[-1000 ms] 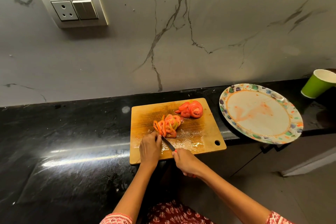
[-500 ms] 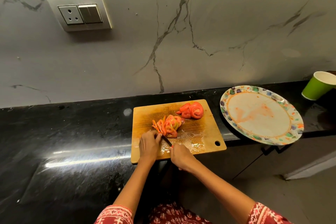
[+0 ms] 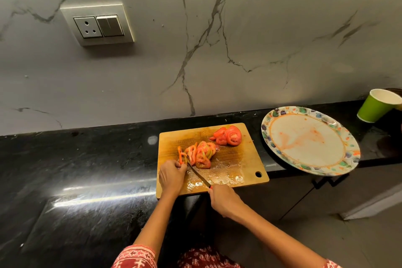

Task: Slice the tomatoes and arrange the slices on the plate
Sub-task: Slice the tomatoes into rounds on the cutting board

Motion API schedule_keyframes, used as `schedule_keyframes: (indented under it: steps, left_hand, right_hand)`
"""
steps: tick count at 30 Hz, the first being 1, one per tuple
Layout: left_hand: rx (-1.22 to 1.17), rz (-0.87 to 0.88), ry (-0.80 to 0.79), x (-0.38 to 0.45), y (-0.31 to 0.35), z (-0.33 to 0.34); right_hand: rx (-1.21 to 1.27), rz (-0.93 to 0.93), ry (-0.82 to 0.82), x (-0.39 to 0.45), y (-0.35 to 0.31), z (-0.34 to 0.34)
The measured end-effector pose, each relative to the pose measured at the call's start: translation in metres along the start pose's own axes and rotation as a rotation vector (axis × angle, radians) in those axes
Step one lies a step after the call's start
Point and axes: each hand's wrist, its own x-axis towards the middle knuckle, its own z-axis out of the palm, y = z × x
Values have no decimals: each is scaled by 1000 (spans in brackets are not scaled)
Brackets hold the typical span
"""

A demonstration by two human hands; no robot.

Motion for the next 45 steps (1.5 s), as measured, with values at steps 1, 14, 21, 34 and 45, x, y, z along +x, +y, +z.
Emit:
schedule_keyframes:
  steps: [1,14,21,34,45]
  left_hand:
    - [-11,-6,-5,-1,-1,0]
    - [-107,-170,-87,12,13,-12]
    - [-101,-197,-83,15,6,-11]
    - [225,153,-150,18,-1,-13]
    - [286,166,-30,9,1,-8]
  right_hand:
    - [5,5,0,1,-1,3]
    - [50,28,79,13,-22,8]
    - [54,32,105,27,-39,4]
    - [17,110,82,33,-55,8]
    - [-23,91,37,6,-34,11]
